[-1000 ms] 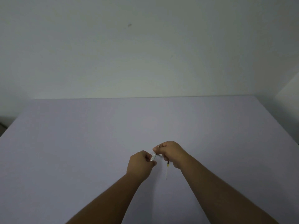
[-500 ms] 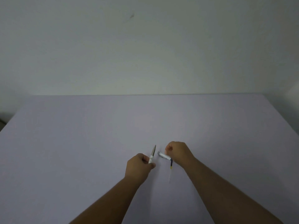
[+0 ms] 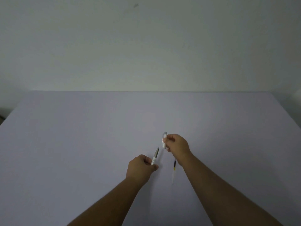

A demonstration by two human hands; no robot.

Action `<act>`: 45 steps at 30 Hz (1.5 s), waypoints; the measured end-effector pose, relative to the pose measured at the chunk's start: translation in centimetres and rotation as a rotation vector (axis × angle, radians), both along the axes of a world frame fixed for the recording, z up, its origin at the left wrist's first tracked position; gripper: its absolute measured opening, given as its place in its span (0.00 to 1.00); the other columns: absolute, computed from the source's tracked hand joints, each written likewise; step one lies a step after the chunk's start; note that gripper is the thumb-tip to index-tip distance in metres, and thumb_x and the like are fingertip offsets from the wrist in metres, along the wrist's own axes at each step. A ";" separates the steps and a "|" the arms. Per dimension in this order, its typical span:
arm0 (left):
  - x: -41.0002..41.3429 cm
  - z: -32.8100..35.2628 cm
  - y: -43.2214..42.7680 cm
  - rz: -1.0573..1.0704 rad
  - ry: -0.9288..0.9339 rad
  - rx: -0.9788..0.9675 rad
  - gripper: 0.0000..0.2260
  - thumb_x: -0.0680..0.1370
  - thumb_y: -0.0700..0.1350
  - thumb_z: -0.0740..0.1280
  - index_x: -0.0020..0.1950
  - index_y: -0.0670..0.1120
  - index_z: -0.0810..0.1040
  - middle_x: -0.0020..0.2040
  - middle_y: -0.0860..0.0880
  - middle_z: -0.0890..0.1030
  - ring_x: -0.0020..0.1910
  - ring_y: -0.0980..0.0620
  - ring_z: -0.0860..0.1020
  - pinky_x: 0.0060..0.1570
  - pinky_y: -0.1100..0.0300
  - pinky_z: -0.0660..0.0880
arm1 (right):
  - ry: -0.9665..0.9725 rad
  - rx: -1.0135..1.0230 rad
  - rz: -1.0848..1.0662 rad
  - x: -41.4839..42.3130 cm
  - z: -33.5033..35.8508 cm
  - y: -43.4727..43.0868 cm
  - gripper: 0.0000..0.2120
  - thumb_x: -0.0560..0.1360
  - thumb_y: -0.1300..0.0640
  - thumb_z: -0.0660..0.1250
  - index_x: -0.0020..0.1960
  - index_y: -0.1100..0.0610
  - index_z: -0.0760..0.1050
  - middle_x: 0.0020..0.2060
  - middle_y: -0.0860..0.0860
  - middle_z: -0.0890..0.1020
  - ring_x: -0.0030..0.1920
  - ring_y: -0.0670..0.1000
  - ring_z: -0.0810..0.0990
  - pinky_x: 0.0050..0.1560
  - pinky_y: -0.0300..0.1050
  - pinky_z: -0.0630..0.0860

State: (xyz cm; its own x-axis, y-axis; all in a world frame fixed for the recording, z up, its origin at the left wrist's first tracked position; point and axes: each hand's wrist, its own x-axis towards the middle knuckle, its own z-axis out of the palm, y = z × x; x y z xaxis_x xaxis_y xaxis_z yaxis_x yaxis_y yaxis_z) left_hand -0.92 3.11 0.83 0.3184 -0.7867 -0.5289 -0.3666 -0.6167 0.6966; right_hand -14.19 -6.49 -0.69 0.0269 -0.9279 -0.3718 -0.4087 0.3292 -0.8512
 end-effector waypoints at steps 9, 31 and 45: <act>-0.7 0.4 0.0 -0.021 0.014 -0.008 0.09 0.69 0.48 0.75 0.36 0.50 0.75 0.34 0.52 0.77 0.30 0.57 0.74 0.18 0.73 0.66 | -0.280 0.168 -0.092 0.3 1.8 0.2 0.03 0.74 0.60 0.68 0.45 0.60 0.79 0.34 0.53 0.82 0.33 0.47 0.79 0.35 0.38 0.78; -1.3 -1.1 0.4 0.088 0.098 -0.041 0.07 0.68 0.46 0.76 0.37 0.47 0.79 0.33 0.50 0.78 0.32 0.52 0.75 0.33 0.60 0.74 | -0.295 0.242 0.101 0.3 1.6 3.2 0.04 0.74 0.60 0.68 0.44 0.61 0.80 0.35 0.53 0.82 0.33 0.48 0.78 0.37 0.39 0.78; 0.1 -3.8 0.2 0.048 -0.069 0.025 0.12 0.67 0.51 0.76 0.34 0.51 0.73 0.34 0.53 0.77 0.31 0.58 0.74 0.27 0.65 0.67 | 0.587 0.046 0.105 -1.8 -1.3 4.9 0.11 0.75 0.57 0.61 0.52 0.62 0.75 0.51 0.59 0.82 0.52 0.59 0.80 0.50 0.46 0.76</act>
